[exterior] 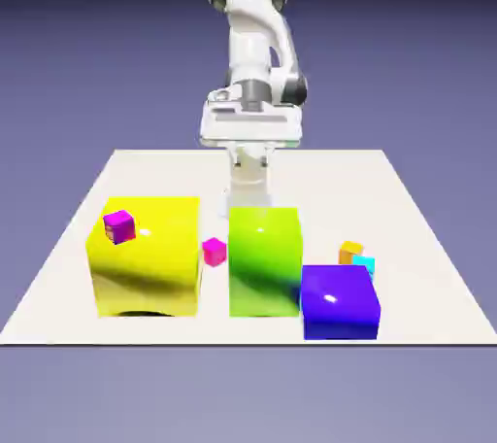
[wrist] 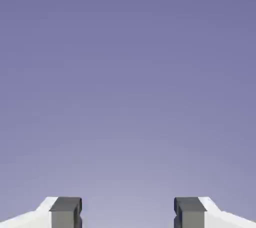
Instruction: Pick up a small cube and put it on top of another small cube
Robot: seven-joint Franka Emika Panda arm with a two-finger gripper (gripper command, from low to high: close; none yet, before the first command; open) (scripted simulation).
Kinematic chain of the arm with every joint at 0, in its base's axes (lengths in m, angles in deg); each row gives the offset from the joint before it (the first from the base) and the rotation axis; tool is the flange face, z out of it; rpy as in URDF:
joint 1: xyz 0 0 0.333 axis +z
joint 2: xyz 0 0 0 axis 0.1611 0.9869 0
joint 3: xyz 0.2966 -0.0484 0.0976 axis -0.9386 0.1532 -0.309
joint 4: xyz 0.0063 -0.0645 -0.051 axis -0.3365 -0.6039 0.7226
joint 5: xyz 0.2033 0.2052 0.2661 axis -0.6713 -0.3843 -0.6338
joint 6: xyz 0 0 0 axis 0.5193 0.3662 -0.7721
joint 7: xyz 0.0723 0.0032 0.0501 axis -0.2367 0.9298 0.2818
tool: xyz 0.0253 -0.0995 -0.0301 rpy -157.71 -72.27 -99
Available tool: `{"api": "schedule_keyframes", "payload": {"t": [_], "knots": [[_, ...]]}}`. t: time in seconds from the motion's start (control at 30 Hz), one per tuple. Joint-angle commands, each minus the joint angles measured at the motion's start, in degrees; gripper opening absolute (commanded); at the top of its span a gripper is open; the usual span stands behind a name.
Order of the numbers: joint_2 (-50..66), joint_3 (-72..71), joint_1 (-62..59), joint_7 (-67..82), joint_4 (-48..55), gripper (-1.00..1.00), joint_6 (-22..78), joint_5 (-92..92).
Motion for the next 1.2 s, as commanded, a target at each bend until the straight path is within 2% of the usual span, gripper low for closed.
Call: {"api": "schedule_keyframes", "payload": {"t": [0.0, 0.47, 0.63, 0.73, 1.0, 1.03, 1.17], "knots": [[1.97, -1.45, 1.39, -2.27, 0.26, 0.00, 1.06, -1.50], [28.66, -19.93, 18.25, -37.15, 3.21, 0.00, 15.31, -21.08], [35.10, -23.27, 20.39, -49.61, 3.38, 0.00, 18.65, -25.13], [34.42, -21.81, 18.23, -52.33, 2.82, 0.00, 18.20, -24.04], [49.58, -20.64, 20.55, -51.52, 4.74, 0.00, 4.81, -23.65], [49.58, -20.64, 20.55, -51.52, 4.74, -1.00, 4.81, -23.65], [43.36, -21.12, 19.60, -51.85, 3.95, -1.00, 10.30, -23.81]]}}
